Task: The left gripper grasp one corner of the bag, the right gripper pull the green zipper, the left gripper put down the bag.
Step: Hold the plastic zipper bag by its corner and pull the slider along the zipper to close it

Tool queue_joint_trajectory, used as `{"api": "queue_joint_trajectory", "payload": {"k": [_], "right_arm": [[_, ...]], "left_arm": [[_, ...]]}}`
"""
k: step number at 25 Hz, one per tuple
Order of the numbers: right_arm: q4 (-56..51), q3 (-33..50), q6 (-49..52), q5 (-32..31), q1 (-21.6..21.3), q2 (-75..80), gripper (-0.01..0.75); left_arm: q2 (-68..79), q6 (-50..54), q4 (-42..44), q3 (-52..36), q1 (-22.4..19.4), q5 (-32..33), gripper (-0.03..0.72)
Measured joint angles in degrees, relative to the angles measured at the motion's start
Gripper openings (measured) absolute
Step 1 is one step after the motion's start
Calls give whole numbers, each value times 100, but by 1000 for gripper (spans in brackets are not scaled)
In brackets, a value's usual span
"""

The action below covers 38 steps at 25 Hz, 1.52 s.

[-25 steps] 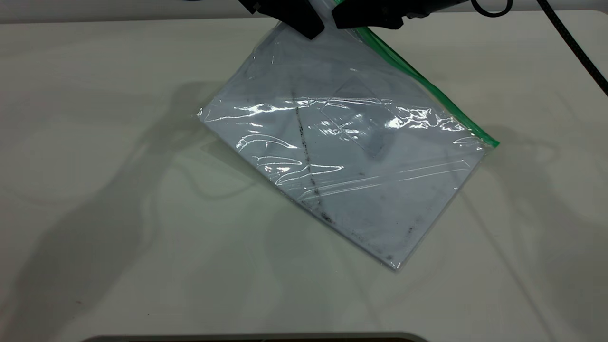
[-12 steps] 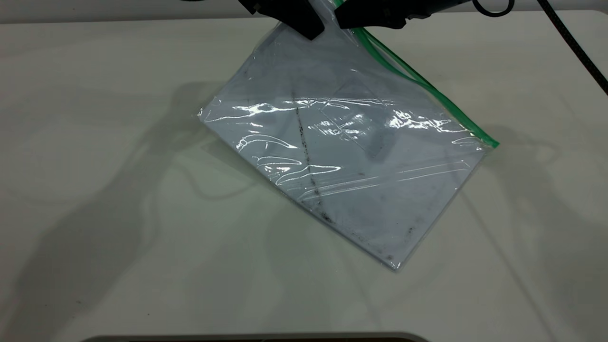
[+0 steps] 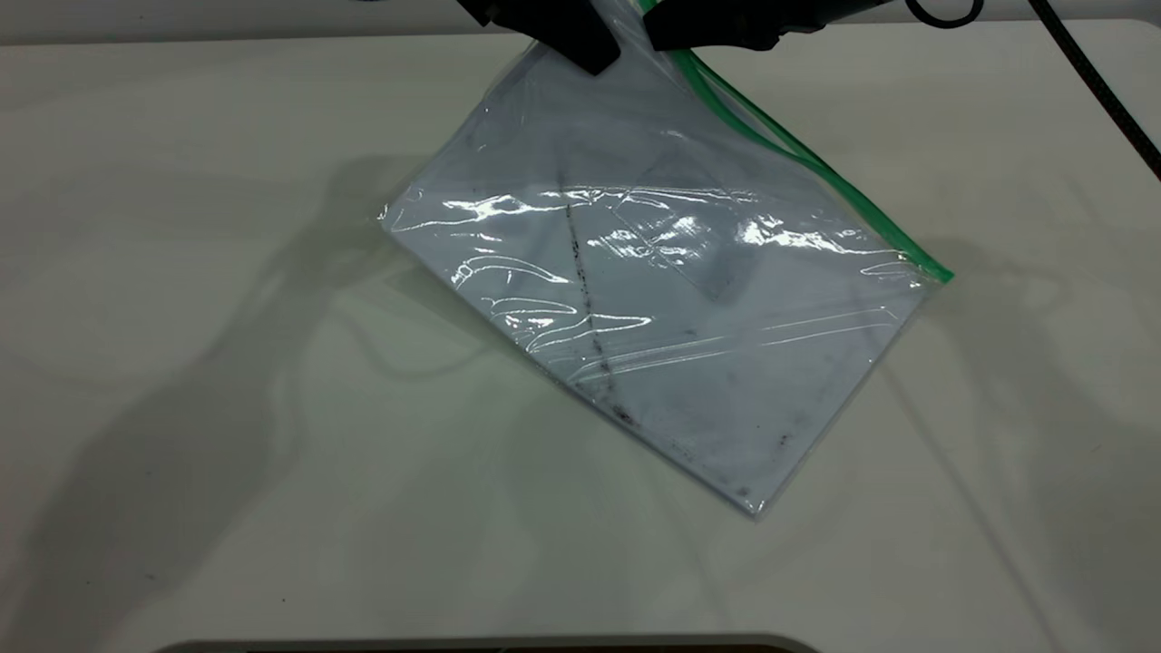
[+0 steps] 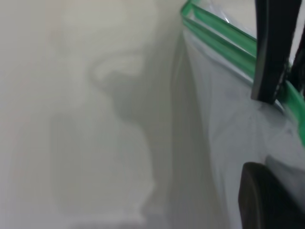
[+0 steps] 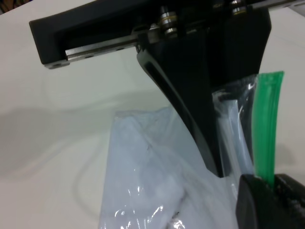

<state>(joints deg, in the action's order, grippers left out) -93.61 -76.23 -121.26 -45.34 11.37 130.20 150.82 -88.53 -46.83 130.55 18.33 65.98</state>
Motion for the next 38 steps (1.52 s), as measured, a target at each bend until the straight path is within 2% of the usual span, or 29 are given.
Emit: {"api": "queue_joint_trajectory", "payload": {"k": [5,29,38], "right_arm": [[-147,-34,0,198,5,-18,33],[-326,-103,5,919,61,-72,33],[-289,-110,5,1250,48,9,33]], "left_arm": [[-29,-99,-333,-6,-128,-182,51],[-232,-259,-796,0,-339,-405,51],[-232,-303,-1150,0,-583,-470,51]]}}
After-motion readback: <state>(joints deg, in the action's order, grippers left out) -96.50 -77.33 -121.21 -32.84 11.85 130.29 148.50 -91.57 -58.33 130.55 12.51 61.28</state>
